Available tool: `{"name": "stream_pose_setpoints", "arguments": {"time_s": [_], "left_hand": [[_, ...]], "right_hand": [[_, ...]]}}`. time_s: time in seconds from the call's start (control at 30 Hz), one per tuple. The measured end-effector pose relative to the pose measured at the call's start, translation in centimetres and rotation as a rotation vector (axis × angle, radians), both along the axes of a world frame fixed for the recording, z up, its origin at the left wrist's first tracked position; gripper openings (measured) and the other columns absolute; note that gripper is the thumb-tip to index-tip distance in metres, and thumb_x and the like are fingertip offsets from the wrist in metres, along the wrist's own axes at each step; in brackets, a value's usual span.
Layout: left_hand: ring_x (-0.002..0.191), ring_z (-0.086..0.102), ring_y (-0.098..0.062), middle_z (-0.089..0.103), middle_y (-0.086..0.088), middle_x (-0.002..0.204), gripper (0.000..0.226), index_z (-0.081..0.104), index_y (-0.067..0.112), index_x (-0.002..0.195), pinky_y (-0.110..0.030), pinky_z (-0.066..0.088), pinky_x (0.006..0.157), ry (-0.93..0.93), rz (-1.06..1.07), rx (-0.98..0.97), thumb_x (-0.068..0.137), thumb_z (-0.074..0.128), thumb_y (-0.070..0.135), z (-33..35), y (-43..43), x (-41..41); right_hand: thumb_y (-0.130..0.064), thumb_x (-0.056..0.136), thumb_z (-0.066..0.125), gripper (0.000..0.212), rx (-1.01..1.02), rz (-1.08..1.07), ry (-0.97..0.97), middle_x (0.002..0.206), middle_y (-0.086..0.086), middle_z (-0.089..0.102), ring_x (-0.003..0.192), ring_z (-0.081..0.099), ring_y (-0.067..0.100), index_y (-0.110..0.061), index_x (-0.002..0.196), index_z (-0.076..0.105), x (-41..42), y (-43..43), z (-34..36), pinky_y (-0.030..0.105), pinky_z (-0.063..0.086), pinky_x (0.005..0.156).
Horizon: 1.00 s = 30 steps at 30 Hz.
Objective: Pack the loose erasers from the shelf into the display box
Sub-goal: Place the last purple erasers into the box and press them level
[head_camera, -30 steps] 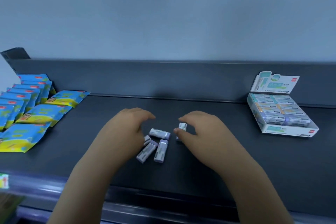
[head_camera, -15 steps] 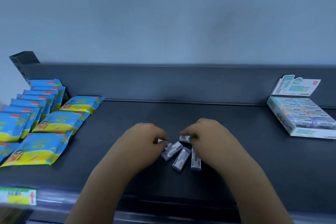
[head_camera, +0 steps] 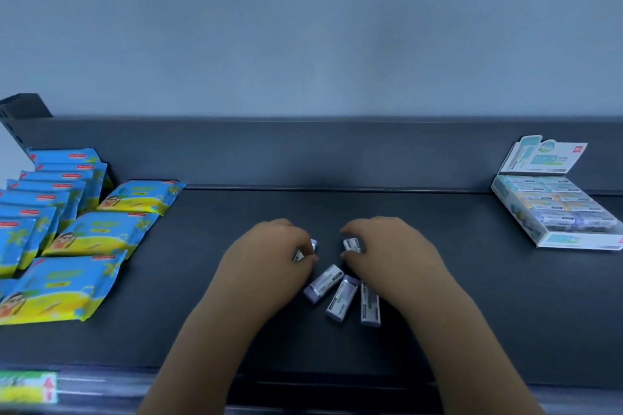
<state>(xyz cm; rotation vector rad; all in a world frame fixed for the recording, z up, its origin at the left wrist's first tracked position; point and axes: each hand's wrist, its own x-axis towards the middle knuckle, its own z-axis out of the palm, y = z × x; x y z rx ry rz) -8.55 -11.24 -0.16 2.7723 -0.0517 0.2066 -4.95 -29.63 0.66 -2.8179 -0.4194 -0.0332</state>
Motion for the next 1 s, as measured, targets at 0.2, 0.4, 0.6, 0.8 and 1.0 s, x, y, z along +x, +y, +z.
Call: {"name": "stream_pose_setpoints", "arguments": {"time_s": [0.2,0.4,0.6,0.8,1.0], "left_hand": [[0.116,0.051,-0.012,0.055,0.024,0.132,0.072,0.067,0.045,0.122,-0.037,0.052,0.09,0.101,-0.155,0.045,0.075,0.044,-0.005,-0.5,0.3,1.3],[0.113,0.051,-0.013,0.057,0.015,0.119,0.049,0.069,0.044,0.115,-0.039,0.052,0.091,0.113,-0.086,0.081,0.087,0.05,0.009,-0.7,0.9,1.7],[0.101,0.054,-0.012,0.054,0.013,0.105,0.017,0.071,0.034,0.104,-0.038,0.054,0.084,0.086,-0.023,0.066,0.09,0.063,0.04,-0.7,0.6,1.7],[0.095,0.055,-0.01,0.054,0.013,0.098,0.014,0.071,0.037,0.101,-0.036,0.054,0.079,0.038,-0.022,0.005,0.088,0.066,0.037,-0.8,0.7,1.7],[0.092,0.054,-0.008,0.052,0.013,0.1,0.017,0.073,0.039,0.104,-0.038,0.054,0.08,0.032,-0.039,-0.013,0.087,0.069,0.04,-1.1,0.8,2.0]], "right_hand": [[-0.039,0.091,0.057,0.03,0.001,-0.002,-0.044,0.11,-0.007,0.062,0.108,0.056,0.019,-0.029,0.119,0.06,0.2,-0.2,0.0,0.037,0.053,0.081],[-0.024,0.096,0.049,0.042,0.012,0.033,-0.014,0.124,-0.011,0.061,0.117,0.054,0.016,-0.042,0.133,0.056,0.2,-0.7,0.1,0.031,0.048,0.08],[-0.01,0.084,0.056,0.052,-0.038,0.09,0.044,0.11,-0.011,0.057,0.109,0.058,0.018,-0.045,0.12,0.068,1.0,-0.9,0.2,0.027,0.045,0.069],[-0.015,0.079,0.059,0.009,-0.147,0.05,-0.063,0.089,-0.004,0.046,0.085,0.049,0.018,-0.019,0.084,0.064,0.5,-1.0,0.2,0.026,0.03,0.05],[-0.012,0.081,0.059,0.035,-0.069,0.126,-0.103,0.103,-0.01,0.054,0.104,0.049,0.016,-0.034,0.106,0.07,0.7,-1.0,-0.1,0.031,0.049,0.067]]}}
